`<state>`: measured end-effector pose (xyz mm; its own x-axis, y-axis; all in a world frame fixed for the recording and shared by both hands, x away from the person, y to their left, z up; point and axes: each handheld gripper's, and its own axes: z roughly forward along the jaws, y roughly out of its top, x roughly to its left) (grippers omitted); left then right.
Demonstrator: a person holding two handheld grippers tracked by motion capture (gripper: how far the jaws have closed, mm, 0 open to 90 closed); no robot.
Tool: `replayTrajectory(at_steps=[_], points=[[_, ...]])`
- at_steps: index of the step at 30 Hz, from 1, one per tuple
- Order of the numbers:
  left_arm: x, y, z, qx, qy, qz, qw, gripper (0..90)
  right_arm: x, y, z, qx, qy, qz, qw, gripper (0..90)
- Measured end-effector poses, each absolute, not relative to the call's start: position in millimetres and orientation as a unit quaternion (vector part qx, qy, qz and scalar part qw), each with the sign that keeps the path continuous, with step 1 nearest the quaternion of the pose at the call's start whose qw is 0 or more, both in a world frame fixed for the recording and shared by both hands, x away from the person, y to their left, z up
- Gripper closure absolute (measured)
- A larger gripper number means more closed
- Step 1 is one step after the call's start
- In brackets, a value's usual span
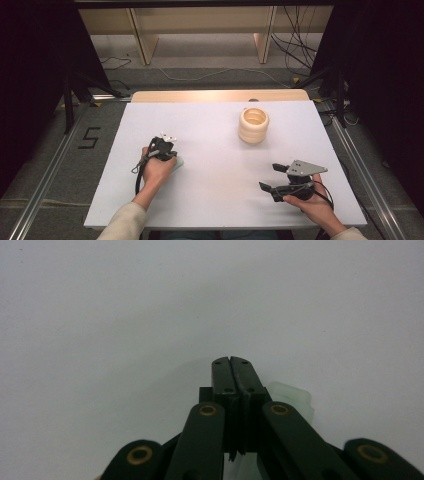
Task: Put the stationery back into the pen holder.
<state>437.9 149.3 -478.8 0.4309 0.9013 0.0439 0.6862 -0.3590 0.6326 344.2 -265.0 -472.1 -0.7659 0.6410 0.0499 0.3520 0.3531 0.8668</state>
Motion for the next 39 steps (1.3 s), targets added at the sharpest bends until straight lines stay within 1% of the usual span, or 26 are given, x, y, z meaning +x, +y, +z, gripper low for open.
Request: replayTrajectory(at_steps=[7, 16, 26, 39], points=[[438.8, 146.4, -480.4, 0.811, 0.487, 0.186, 0.267, 89.9, 344.4, -264.7, -472.4, 0.308, 0.808, 0.48, 0.151, 16.3], [430.3, 141.7, -477.3, 0.84, 0.452, 0.145, 0.263, 90.0, 344.3, -264.8, -472.1, 0.307, 0.808, 0.479, 0.15, 16.3], [406.2, 126.7, -472.3, 0.878, 0.398, 0.102, 0.246, 90.0, 344.2, -264.7, -472.0, 0.308, 0.808, 0.479, 0.15, 16.3], [372.1, 120.6, -470.7, 0.895, 0.372, 0.078, 0.235, 89.9, 343.8, -263.9, -472.1, 0.307, 0.809, 0.478, 0.149, 16.3]])
